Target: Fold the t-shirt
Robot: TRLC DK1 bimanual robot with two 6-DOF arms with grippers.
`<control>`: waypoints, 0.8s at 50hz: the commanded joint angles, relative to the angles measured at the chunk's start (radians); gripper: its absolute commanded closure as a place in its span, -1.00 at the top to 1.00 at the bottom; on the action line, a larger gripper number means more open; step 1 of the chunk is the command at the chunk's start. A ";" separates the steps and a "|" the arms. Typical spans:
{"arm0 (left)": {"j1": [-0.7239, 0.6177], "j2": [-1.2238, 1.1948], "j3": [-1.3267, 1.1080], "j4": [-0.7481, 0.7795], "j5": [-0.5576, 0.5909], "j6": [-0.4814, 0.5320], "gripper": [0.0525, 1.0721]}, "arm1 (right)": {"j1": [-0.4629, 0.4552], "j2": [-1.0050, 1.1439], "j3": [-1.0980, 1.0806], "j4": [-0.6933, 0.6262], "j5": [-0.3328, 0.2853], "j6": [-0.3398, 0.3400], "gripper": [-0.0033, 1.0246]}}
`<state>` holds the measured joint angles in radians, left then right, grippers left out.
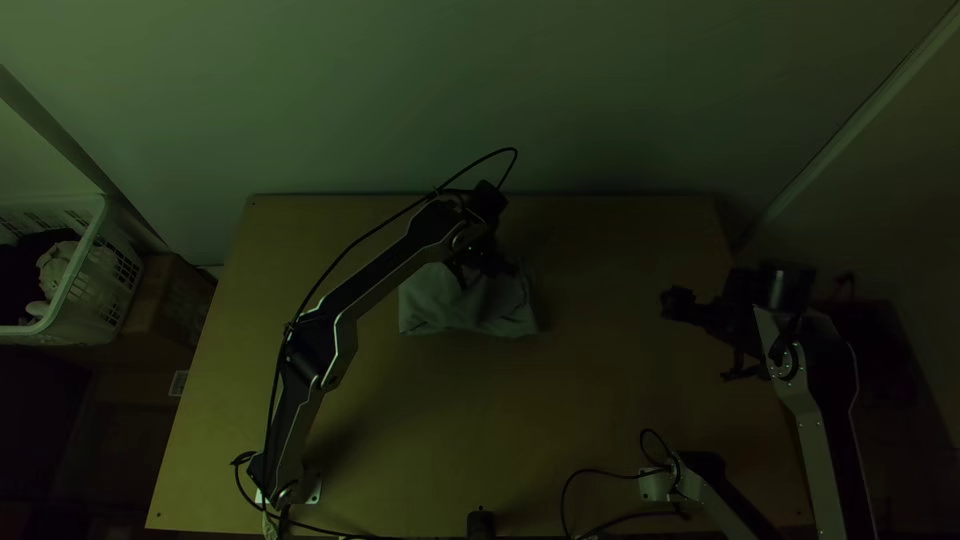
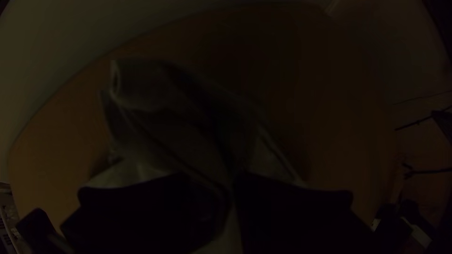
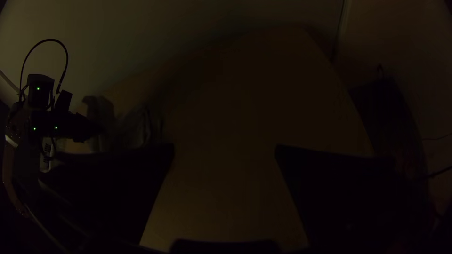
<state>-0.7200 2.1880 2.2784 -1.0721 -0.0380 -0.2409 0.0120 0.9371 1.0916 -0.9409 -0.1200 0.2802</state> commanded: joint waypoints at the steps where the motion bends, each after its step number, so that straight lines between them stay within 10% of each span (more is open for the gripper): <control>1: -0.044 0.015 0.043 0.074 0.006 -0.089 0.92 | 0.008 -0.027 -0.047 0.005 0.002 0.017 0.92; 40: 0.129 -0.326 -0.043 0.250 -0.014 -0.029 0.92 | 0.052 -0.031 -0.016 0.333 0.068 -0.049 0.92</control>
<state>-0.6140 1.9427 2.2646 -0.8200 -0.0460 -0.2935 0.0463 0.9062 1.0229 -0.6628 -0.0666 0.2493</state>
